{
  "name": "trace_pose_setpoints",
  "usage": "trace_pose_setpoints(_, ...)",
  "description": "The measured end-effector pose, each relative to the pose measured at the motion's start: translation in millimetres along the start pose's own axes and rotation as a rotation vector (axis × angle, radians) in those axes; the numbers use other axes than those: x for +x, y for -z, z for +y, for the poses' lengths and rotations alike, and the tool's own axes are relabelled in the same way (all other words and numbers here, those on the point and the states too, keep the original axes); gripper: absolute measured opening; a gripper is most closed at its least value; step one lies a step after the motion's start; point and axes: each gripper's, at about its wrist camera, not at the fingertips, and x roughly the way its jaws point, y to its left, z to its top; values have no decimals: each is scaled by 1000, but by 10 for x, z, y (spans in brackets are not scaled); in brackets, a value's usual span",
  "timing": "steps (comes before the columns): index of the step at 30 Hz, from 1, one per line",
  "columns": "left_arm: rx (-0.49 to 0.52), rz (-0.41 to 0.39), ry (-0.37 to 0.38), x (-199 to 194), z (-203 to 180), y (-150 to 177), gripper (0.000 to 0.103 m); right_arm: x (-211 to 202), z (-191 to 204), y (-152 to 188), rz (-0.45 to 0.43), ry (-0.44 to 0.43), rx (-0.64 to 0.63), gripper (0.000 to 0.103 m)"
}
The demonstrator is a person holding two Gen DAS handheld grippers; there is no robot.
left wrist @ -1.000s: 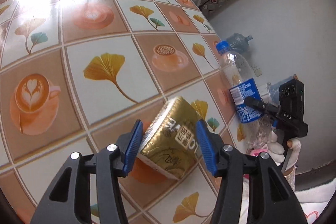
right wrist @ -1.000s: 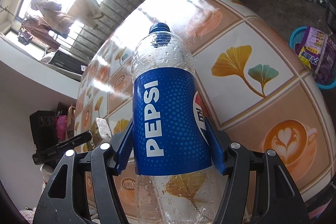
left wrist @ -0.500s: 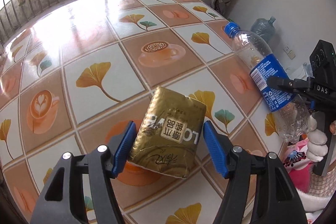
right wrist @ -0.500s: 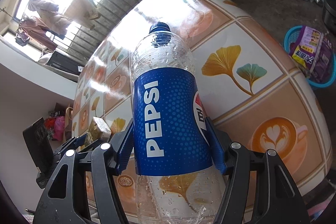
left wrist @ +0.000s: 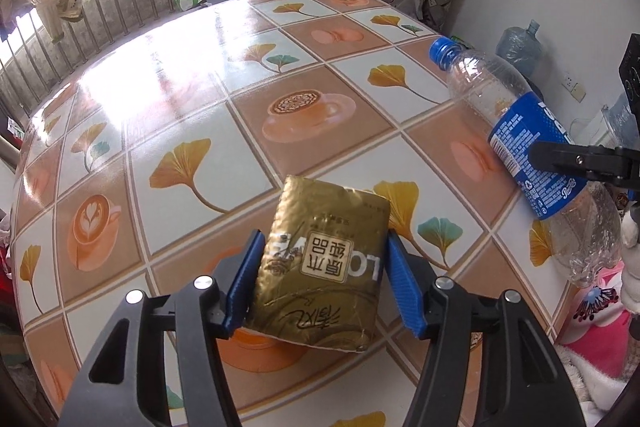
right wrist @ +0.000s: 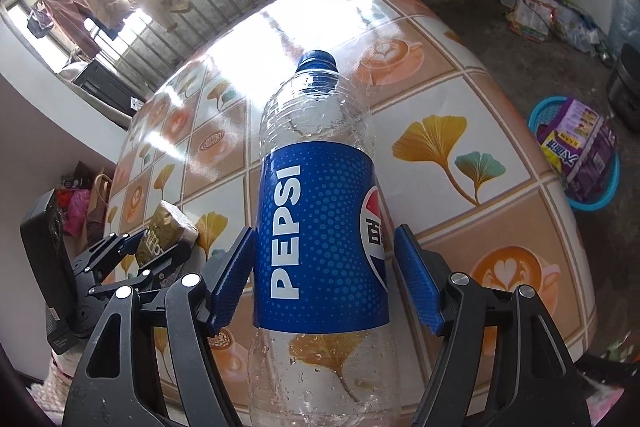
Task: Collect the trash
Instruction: 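Lift the gold tissue pack and Pepsi bottle off the table with both grippers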
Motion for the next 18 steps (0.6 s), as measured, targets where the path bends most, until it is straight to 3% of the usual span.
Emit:
trace_pose_setpoints(3, -11, -7, -1, 13, -8, -21, 57, 10, 19, 19, 4, -13, -10, 57)
trace_pose_setpoints(6, -24, -8, -2, 14, -13, -41, 57, -6, 38, 3, -6, 22, -26, 56)
trace_pose_setpoints(18, -3, 10, -25, 48, -68, -50, 60, 4, 41, -2, -3, 19, -15, 57)
